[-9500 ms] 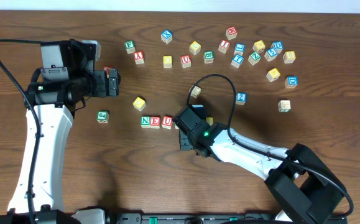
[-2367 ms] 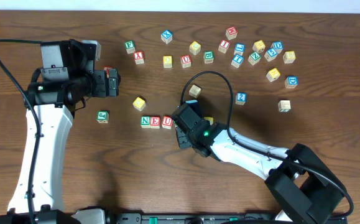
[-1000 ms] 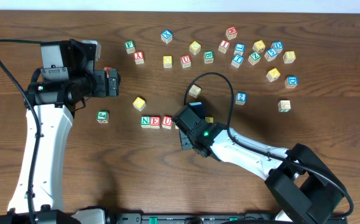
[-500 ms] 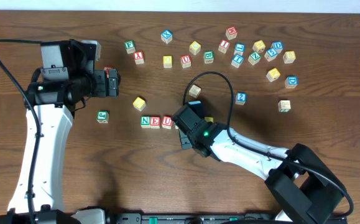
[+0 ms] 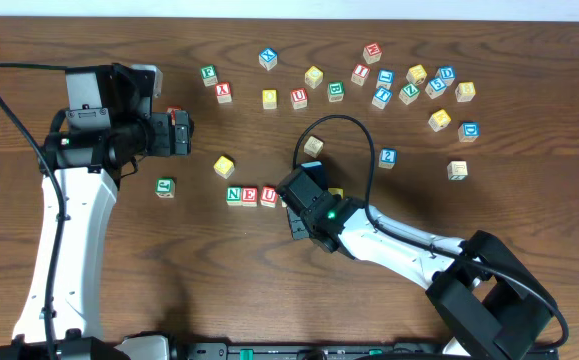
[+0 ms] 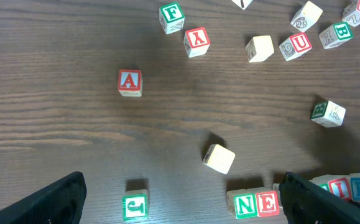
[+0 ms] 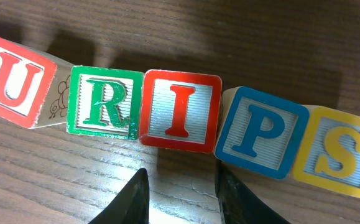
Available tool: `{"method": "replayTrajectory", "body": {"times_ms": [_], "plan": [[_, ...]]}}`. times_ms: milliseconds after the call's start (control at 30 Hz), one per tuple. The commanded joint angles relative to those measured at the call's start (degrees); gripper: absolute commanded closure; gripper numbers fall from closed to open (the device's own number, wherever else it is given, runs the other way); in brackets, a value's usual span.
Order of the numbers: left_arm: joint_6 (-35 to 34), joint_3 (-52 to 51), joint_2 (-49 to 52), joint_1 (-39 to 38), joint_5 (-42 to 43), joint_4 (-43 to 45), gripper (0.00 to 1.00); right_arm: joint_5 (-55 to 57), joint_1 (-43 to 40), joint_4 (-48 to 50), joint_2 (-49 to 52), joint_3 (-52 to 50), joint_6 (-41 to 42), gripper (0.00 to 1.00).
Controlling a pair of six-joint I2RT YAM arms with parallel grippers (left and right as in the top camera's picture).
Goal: Spell out NEURIPS
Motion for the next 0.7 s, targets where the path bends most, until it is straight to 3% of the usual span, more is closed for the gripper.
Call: {"method": "replayTrajectory", "body": {"times_ms": [0,667], "plan": [[-0.37,0.92,-0.2,0.13,0.74,-0.15,0.02,1.51,0.57,0.26,0.48,1.03,-1.18,0.7],[-0.37,0.92,-0.2,0.13,0.74,-0.24,0.03,-3.3,0.61,-2.56,0.48,1.03,2.43,0.69]]}}
